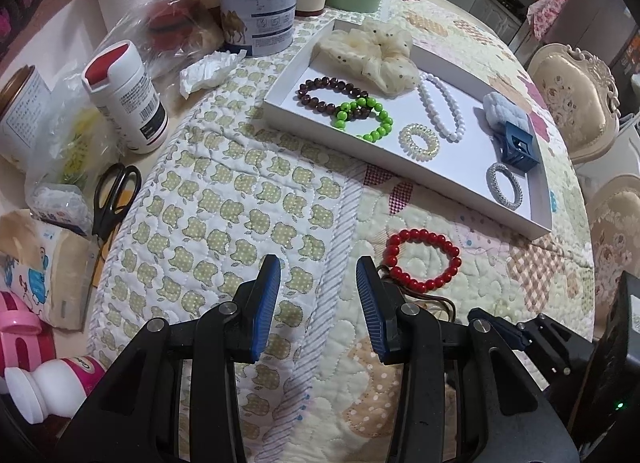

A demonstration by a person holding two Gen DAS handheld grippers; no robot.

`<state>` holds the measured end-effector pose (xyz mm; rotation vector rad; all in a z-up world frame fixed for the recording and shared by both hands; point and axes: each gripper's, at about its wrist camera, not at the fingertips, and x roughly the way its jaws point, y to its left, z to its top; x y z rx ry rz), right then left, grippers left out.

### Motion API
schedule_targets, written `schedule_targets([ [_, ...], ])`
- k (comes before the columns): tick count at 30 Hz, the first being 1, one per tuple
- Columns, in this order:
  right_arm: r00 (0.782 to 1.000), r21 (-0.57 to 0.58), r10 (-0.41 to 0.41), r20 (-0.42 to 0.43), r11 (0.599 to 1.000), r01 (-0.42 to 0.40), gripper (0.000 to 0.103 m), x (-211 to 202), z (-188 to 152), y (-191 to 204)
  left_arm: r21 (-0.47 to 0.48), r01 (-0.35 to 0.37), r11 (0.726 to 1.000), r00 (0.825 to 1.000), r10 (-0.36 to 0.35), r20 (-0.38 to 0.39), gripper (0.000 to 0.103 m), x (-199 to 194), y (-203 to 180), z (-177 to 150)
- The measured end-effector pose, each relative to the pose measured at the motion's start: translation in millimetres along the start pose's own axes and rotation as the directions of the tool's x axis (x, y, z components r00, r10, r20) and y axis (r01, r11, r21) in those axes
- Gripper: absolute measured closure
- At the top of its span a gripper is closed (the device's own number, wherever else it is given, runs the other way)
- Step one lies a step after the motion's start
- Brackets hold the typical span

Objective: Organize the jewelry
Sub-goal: 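Grasp the red bead bracelet with the left tool while the right tool grasps the charm hair tie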

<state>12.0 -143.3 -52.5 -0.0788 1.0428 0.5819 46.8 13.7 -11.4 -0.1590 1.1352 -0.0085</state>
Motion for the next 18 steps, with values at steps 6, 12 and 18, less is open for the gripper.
schedule_targets([
  [6,1.0,-0.056,-0.012,-0.01,0.998,0.012,0.052,16,5,13,-0.005,0.003,1.0,1.0,-0.003,-0.011,0.064,4,0,1],
  [12,0.996,-0.127,-0.079,0.029,0.988,0.082,0.069,22,4,16,-0.001,0.01,1.0,1.0,-0.01,-0.026,0.064,9,-2,3],
  [18,0.998,-0.091,-0.053,0.018,0.994,0.054,0.069,7,-6,-4,0.022,0.03,0.999,0.999,-0.029,-0.042,0.061,17,-12,6],
])
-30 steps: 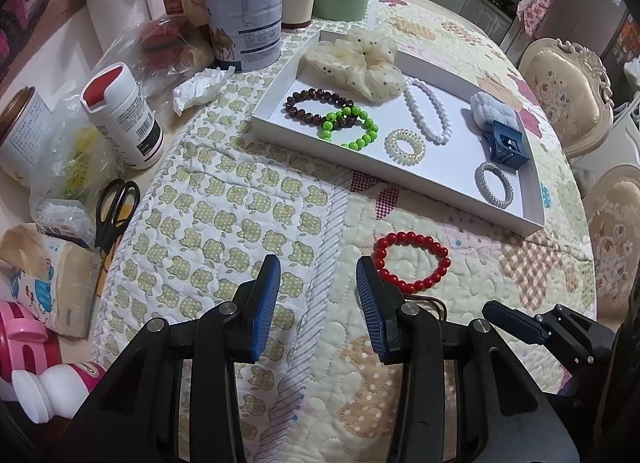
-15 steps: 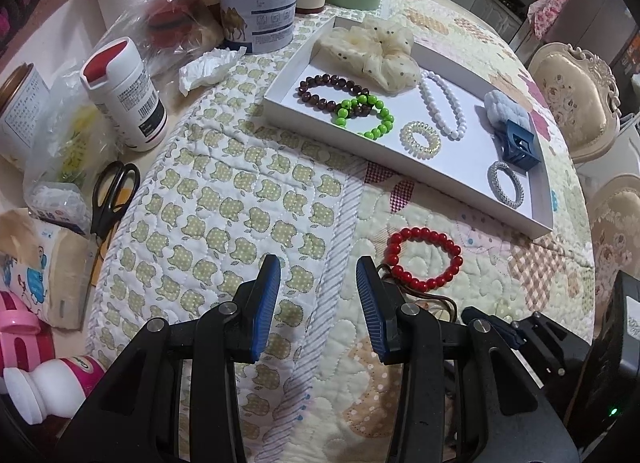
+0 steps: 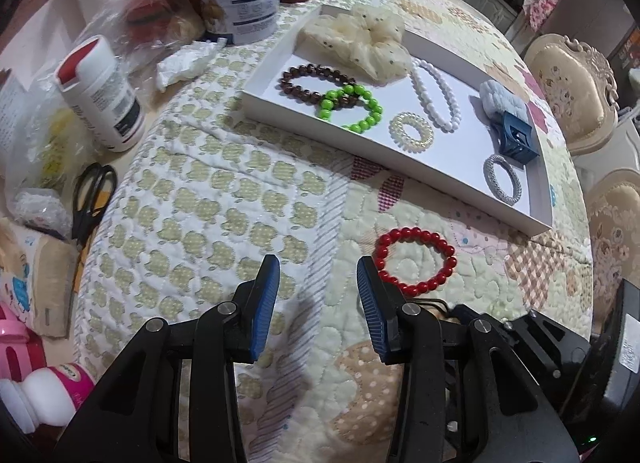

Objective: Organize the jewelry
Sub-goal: 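Grasp the red bead bracelet with the left tool while the right tool grasps the charm hair tie, then carry both items into the tray and open both tools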

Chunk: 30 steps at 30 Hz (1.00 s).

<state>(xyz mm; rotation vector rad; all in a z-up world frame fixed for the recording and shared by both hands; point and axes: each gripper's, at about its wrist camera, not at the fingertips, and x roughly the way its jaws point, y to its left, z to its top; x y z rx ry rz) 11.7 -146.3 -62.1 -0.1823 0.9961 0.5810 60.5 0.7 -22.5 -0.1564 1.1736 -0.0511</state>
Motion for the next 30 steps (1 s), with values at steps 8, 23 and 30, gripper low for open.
schedule_targets([
  [8,0.999,0.086,-0.032,0.024,0.996,0.029,0.069,-37,-21,-32,0.087,0.002,0.996,0.999,0.001,-0.038,0.056,29,-28,10],
  [23,0.991,0.22,-0.043,0.125,0.975,0.015,0.069,-84,-21,-69,0.195,0.041,0.98,0.999,-0.039,-0.017,0.095,39,-59,13],
  [30,0.982,0.204,-0.047,0.183,0.979,0.009,0.069,-98,0,-69,0.211,0.057,0.976,0.996,-0.071,0.058,0.095,-3,-64,27],
])
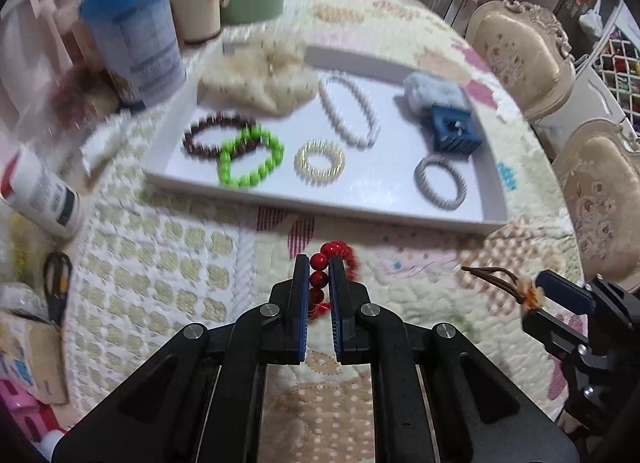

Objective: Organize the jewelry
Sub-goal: 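Carry both items into the tray and open both tools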

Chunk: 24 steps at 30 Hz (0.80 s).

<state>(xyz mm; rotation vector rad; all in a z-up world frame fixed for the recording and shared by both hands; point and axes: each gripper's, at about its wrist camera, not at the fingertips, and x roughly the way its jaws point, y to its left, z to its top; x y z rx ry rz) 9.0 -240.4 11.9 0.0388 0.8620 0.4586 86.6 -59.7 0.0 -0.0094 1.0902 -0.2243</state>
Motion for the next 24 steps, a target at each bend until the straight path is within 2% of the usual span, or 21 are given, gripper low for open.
schedule_targets([
  [6,1.0,-0.01,0.003,0.029,1.0,-0.003,0.069,1,18,0,0.023,-0.018,1.0,0.999,0.017,0.051,0.095,-24,-2,14],
  [15,0.999,-0.007,-0.01,0.052,1.0,0.011,0.069,7,41,-11,0.047,-0.024,0.999,0.996,0.02,0.087,0.095,-36,-11,35],
  [24,0.999,0.023,-0.021,0.045,1.0,0.02,0.069,33,68,-36,0.066,0.005,0.998,0.997,-0.011,0.08,0.095,-21,-39,64],
])
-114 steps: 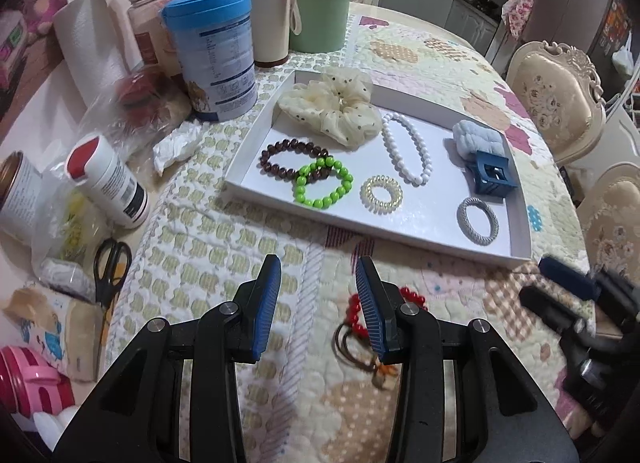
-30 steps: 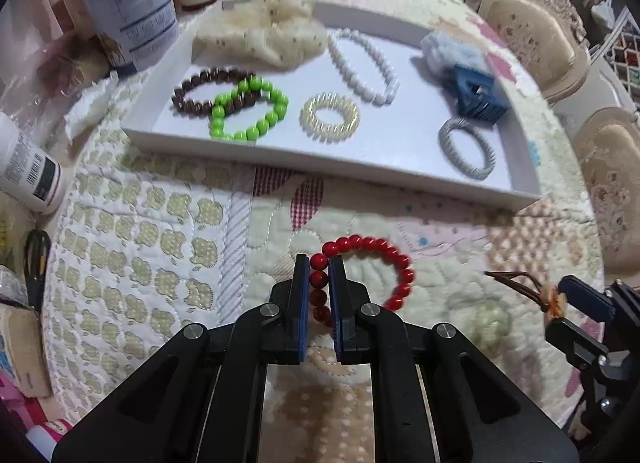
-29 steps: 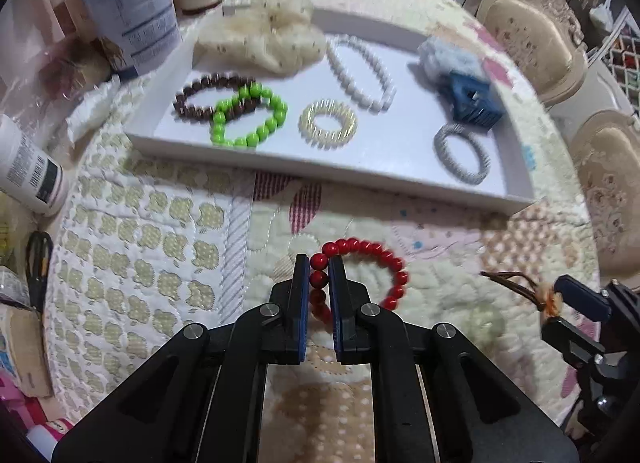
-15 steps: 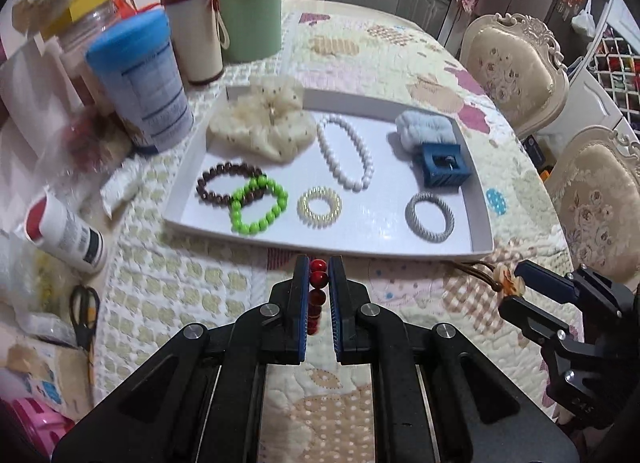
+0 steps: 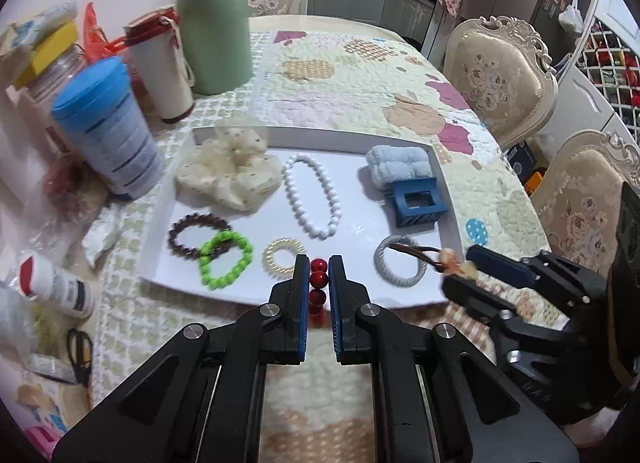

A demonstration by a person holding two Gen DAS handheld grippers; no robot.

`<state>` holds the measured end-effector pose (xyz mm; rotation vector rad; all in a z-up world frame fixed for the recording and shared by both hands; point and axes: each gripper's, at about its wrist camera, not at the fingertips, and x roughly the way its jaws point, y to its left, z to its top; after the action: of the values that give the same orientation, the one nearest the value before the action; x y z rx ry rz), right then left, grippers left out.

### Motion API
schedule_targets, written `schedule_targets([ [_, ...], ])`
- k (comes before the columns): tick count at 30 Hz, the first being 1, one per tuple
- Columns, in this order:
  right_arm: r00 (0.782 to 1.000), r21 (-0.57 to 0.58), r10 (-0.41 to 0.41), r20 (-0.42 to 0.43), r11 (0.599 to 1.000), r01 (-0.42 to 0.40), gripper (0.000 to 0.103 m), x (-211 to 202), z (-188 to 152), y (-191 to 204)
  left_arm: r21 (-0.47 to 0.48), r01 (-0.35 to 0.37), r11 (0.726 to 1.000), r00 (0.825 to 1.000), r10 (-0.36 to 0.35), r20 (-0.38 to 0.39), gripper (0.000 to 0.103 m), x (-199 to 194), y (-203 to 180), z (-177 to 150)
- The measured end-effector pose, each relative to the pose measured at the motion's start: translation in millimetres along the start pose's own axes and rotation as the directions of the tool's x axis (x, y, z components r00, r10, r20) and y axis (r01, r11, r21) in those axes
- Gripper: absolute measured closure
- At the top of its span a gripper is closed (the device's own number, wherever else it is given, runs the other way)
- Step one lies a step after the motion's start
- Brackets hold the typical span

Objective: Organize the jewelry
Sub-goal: 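Carry both items into the tray and open both tools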

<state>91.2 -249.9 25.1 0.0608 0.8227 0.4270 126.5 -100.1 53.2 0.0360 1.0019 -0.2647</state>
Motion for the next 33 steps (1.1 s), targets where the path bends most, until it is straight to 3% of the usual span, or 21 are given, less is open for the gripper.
schedule_targets([
  [7,0.999,-0.001,-0.007,-0.036,1.0,0.007,0.069,31,16,-13,-0.07,0.036,0.997,0.997,-0.041,-0.065,0.095,47,-2,6],
  [11,0.998,-0.019,0.0,-0.065,1.0,-0.001,0.069,54,23,-14,-0.121,-0.001,0.993,0.993,-0.014,-0.12,0.095,74,15,-5],
  [25,0.988,-0.054,-0.035,-0.15,0.998,0.027,0.069,128,33,-20,-0.196,-0.069,0.978,0.988,0.04,-0.149,0.093,91,49,-17],
  [26,0.989,-0.058,-0.034,-0.145,0.998,0.026,0.069,127,33,-19,-0.191,-0.081,0.978,0.987,0.053,-0.152,0.092,91,48,-18],
  [28,0.989,-0.056,-0.036,-0.146,0.998,0.028,0.06,124,33,-18,-0.19,-0.088,0.978,0.987,0.06,-0.148,0.08,90,49,-19],
  [30,0.991,-0.044,-0.028,-0.132,0.999,0.023,0.06,117,32,-18,-0.187,-0.08,0.979,0.99,0.055,-0.133,0.066,86,48,-19],
  [33,0.994,-0.025,-0.019,-0.108,1.0,0.016,0.06,102,28,-16,-0.179,-0.085,0.98,0.99,0.063,-0.123,0.064,80,46,-20],
])
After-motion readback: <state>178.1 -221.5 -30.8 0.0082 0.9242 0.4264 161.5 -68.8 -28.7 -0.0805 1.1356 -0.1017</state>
